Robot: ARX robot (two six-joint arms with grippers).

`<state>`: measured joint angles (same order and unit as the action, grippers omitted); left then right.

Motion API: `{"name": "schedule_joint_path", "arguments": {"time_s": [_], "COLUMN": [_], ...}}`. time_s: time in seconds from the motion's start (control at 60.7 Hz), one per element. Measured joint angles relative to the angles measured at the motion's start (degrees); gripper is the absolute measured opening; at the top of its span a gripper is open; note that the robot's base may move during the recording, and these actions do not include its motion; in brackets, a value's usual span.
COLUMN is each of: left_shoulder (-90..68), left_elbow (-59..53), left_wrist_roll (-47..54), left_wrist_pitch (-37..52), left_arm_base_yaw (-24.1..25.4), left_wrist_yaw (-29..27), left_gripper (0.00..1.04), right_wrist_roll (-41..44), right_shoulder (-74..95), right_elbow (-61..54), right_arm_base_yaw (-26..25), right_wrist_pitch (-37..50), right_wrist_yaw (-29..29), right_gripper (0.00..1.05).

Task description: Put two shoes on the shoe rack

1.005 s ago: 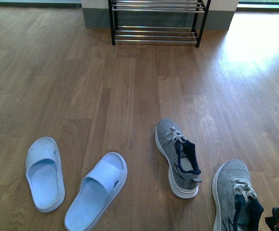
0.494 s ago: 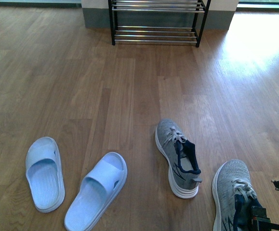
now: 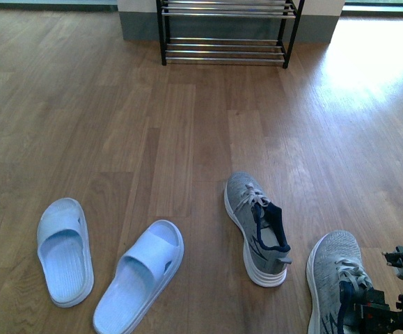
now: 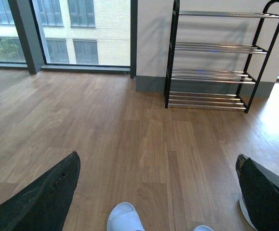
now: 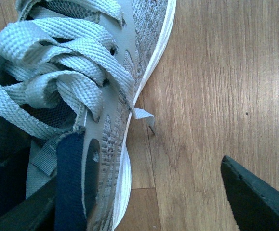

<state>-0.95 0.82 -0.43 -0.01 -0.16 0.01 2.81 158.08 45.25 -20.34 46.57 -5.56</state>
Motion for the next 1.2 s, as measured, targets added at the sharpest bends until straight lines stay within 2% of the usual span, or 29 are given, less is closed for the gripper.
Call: {"name": "schedule_joint_path", "arguments": {"time_s": [0.198, 0.313, 0.511, 0.708, 0.791, 1.021, 1.202], "left_shoulder": [0.00, 0.00, 0.00, 0.00, 0.00, 0.00, 0.00], "left_elbow": [0.00, 0.00, 0.00, 0.00, -0.02, 0.00, 0.00], "left_wrist_roll": [0.00, 0.00, 0.00, 0.00, 0.00, 0.00, 0.00], "left_wrist_pitch": [0.00, 0.00, 0.00, 0.00, 0.00, 0.00, 0.00], "left_arm_base_yaw": [0.00, 0.00, 0.00, 0.00, 0.00, 0.00, 0.00], "left_wrist_yaw": [-0.02, 0.00, 0.00, -0.02, -0.02, -0.02, 0.00], "left_gripper": [0.95, 0.95, 0.95, 0.95, 0.95, 0.95, 0.95], "right_wrist_roll": [-0.35, -2.12, -7.06, -10.43, -11.10, -12.74, -13.46], "right_shoulder": [0.61, 0.70, -7.08, -29.31, -41.59, -85.13, -104.87], "right_elbow": [-0.17, -1.51, -8.37, -18.97, -22.69, -26.32, -26.43], "right_arm_base_yaw": [0.04, 0.39, 1.42, 3.26, 3.43, 1.53, 0.26], "right_wrist_pitch": [1.53, 4.66, 7.21, 3.96, -1.27, -26.14, -36.92], "right_wrist_yaw": [-1.62, -1.51, -0.98, -3.06, -5.14, -8.59, -9.33], "right_gripper": [0.27, 0.01, 0.01, 0.01, 0.01, 0.01, 0.01]}}
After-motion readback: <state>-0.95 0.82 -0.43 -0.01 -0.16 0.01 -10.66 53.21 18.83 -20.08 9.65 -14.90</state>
